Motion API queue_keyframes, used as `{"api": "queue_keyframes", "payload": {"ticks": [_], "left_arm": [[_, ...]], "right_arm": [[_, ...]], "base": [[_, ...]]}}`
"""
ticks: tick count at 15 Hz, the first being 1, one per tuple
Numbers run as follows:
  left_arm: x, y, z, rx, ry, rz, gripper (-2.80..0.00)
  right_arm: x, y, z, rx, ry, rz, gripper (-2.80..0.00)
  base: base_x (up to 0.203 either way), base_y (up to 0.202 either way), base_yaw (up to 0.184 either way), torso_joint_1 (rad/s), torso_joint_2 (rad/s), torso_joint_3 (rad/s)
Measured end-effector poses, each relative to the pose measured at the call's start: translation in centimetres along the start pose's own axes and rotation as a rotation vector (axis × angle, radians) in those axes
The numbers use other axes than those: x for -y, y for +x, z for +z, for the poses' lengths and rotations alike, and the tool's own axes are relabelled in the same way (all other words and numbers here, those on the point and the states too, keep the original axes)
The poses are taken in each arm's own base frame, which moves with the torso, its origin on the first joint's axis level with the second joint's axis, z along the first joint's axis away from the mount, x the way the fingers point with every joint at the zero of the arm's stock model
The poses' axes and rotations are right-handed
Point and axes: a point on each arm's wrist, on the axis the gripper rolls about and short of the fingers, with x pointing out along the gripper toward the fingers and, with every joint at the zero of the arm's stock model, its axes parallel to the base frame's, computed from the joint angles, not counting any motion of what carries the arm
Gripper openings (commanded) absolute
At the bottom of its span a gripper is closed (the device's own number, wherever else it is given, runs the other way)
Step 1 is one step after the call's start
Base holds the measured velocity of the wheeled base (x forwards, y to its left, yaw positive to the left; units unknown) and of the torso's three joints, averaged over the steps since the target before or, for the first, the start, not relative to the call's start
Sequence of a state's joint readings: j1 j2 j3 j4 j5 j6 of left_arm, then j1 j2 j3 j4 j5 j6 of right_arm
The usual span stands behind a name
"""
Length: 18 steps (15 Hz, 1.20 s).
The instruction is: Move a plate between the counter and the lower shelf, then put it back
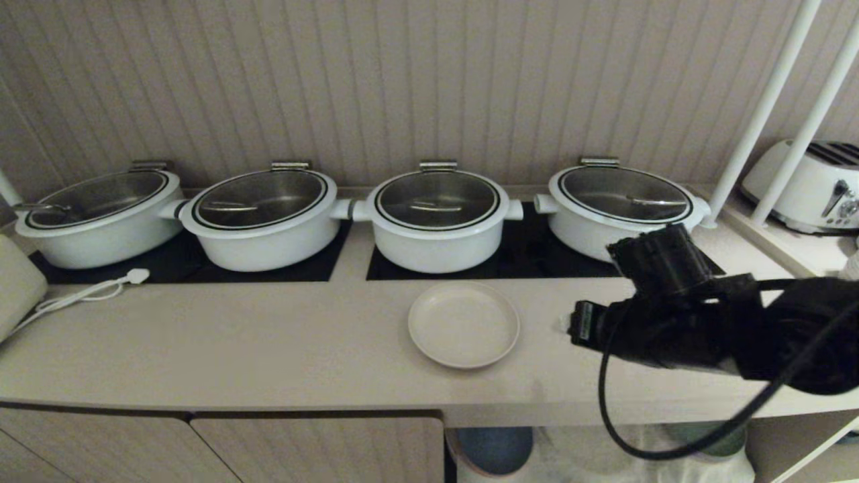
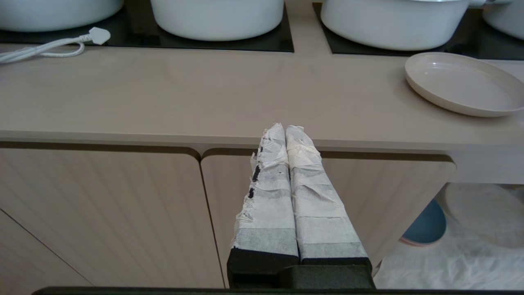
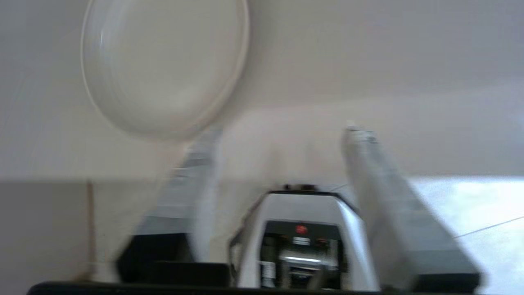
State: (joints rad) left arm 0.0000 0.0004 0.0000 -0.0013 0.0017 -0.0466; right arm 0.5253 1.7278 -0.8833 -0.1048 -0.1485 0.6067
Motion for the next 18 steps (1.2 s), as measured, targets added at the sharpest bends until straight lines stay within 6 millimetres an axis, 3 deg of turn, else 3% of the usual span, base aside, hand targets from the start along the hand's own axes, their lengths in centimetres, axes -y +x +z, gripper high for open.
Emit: {"api": "queue_keyframes", "payload": {"ticks": [5,8,13,15,18], "left_arm": [[0.0,0.0,0.0,0.000,0.000,0.000,-2.80],[0.0,0.0,0.0,0.000,0.000,0.000,-2.80],[0.0,0.0,0.0,0.000,0.000,0.000,-2.80],[0.0,0.0,0.0,0.000,0.000,0.000,-2.80],[0.0,0.0,0.0,0.000,0.000,0.000,-2.80]], "right_arm": [[2.6,-6.6,-1.4,0.112,-0.136,0.012,-2.80],[6.2,-9.7,-2.8,0.211,-0.221,-0.054,-2.80],[12.4,-12.5,-8.8,0.327,-0.340,-0.174,-2.80],[13.6,-13.4,-10.7,0.418,-0.350,-0.187,-2.80],[14.5,-14.6,-12.0,0.494,-0.351,-0.228,-2.80]], "base": [[0.000,0.000,0.000,0.000,0.00,0.000],[0.000,0.000,0.000,0.000,0.00,0.000],[0.000,0.000,0.000,0.000,0.00,0.000],[0.000,0.000,0.000,0.000,0.00,0.000],[0.000,0.000,0.000,0.000,0.00,0.000]]}}
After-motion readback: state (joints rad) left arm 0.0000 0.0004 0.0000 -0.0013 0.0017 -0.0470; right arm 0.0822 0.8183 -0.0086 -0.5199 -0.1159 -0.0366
